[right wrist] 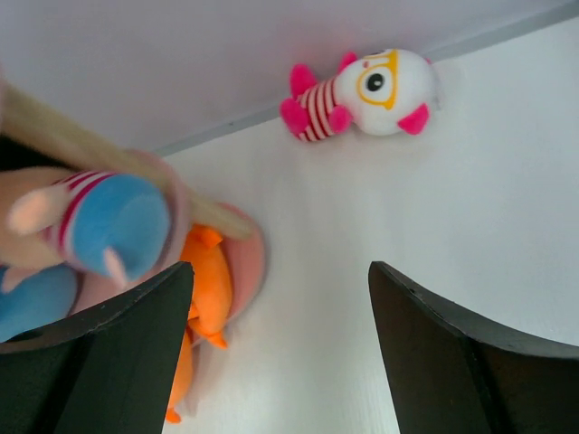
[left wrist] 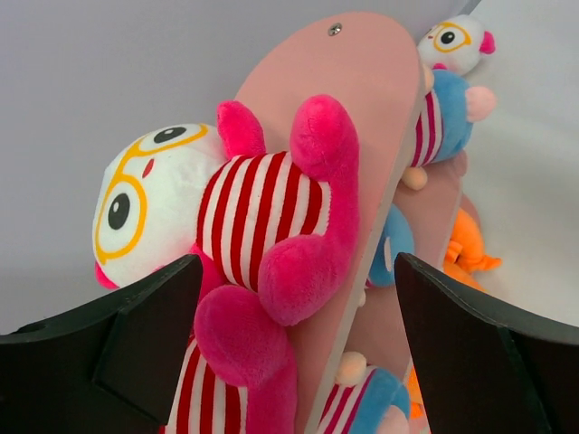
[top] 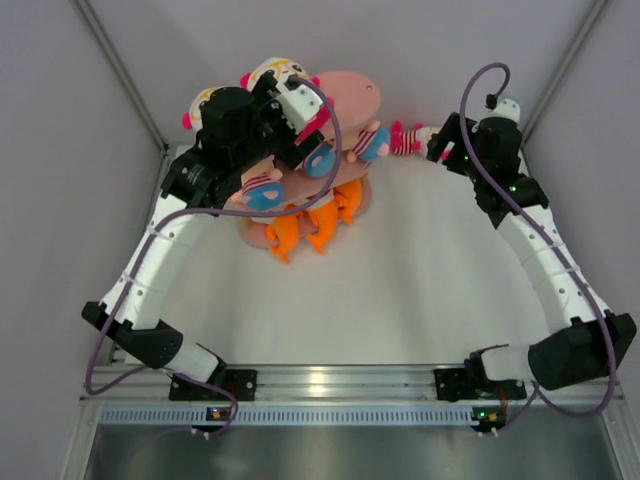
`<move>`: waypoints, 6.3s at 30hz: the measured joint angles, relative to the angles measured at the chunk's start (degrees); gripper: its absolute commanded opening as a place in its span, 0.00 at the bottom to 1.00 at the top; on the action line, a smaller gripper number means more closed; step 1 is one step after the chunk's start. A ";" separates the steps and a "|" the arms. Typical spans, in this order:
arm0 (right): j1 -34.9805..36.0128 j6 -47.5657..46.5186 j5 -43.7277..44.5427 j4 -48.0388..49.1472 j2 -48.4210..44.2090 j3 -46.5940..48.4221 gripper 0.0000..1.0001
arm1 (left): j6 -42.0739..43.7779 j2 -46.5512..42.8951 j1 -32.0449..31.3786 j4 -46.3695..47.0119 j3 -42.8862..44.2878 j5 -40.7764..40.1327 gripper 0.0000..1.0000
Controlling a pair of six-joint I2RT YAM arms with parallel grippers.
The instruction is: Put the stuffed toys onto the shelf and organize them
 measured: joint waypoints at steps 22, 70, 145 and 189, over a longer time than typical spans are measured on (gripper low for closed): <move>-17.57 25.33 -11.41 13.68 61.48 33.81 0.83 | -7.80 -12.90 -0.17 -17.46 2.29 10.69 0.98; 1.03 -11.87 -53.55 -10.32 -23.43 -16.04 0.00 | 24.68 -9.86 -29.33 -24.22 -16.52 26.95 0.98; -18.56 -22.32 8.61 -24.79 -34.71 -12.44 0.98 | 19.61 26.12 -16.52 17.14 24.48 -0.72 0.00; -18.40 -23.26 5.20 -23.89 -36.54 -15.06 0.99 | 21.68 13.25 -8.59 18.12 2.45 -9.57 0.65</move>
